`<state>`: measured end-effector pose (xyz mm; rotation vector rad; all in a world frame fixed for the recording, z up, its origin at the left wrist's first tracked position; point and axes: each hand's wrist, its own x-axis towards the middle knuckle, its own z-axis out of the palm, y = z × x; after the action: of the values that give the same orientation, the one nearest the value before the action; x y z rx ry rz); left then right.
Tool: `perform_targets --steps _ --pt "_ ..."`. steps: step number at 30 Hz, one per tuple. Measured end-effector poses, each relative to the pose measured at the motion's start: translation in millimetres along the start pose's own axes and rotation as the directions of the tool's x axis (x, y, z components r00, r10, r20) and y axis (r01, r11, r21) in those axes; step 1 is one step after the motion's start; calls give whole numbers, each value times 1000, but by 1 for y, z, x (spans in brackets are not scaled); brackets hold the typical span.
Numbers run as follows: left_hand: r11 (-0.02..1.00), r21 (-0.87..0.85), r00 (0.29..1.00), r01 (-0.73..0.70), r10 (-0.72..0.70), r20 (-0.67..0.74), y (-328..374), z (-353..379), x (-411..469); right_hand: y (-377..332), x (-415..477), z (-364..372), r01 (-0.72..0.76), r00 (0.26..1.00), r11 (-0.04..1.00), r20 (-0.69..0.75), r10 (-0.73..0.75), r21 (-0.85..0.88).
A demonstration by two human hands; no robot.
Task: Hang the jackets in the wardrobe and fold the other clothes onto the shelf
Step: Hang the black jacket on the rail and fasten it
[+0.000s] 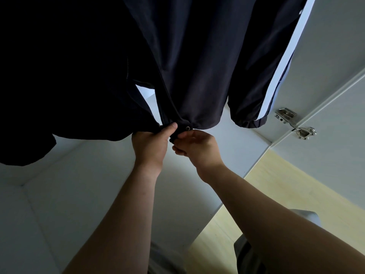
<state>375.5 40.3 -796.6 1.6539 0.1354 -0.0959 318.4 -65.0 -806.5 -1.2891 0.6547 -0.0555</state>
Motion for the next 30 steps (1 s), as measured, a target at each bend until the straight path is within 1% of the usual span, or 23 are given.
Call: perform_targets --steps 3,6,10,12,16,19,22,24,26,29,30 --pt "1000 -16 999 14 -13 47 3 -1 -2 -2 -1 1 30 1000 994 2 -30 -101" --pt "999 -25 990 42 -38 139 8 -3 -3 -5 0 -1 33 999 981 -10 -36 -193" --pt "990 -25 971 137 -129 203 13 -6 -3 -10 3 -4 23 998 977 -45 -34 -214" --pt "988 -23 973 154 -148 175 13 -8 -2 -13 5 -6 22 997 976 -61 -36 -215" --pt "997 43 990 64 -69 125 9 -9 -4 -17 6 -10 40 995 976 -79 -58 -216" --pt "998 24 996 57 -58 63 1 -11 -2 -17 7 -10 33 995 977 -87 -53 -212" --pt "997 65 999 33 -34 12 -3 -14 1 -17 8 -9 33 995 975 -84 -52 -218" --pt "998 25 998 59 -59 -2 -3 -13 2 -16 8 -8 40 995 975 -79 -59 -217" --pt "993 -53 994 106 -106 -1 -2 -12 3 -16 8 -7 47 995 975 -79 -66 -217" --pt "952 -226 978 208 -204 40 2 -11 5 -15 10 -7 61 993 979 -90 -80 -196" --pt "937 -260 972 233 -225 62 3 -11 5 -14 10 -6 66 992 981 -96 -85 -184"
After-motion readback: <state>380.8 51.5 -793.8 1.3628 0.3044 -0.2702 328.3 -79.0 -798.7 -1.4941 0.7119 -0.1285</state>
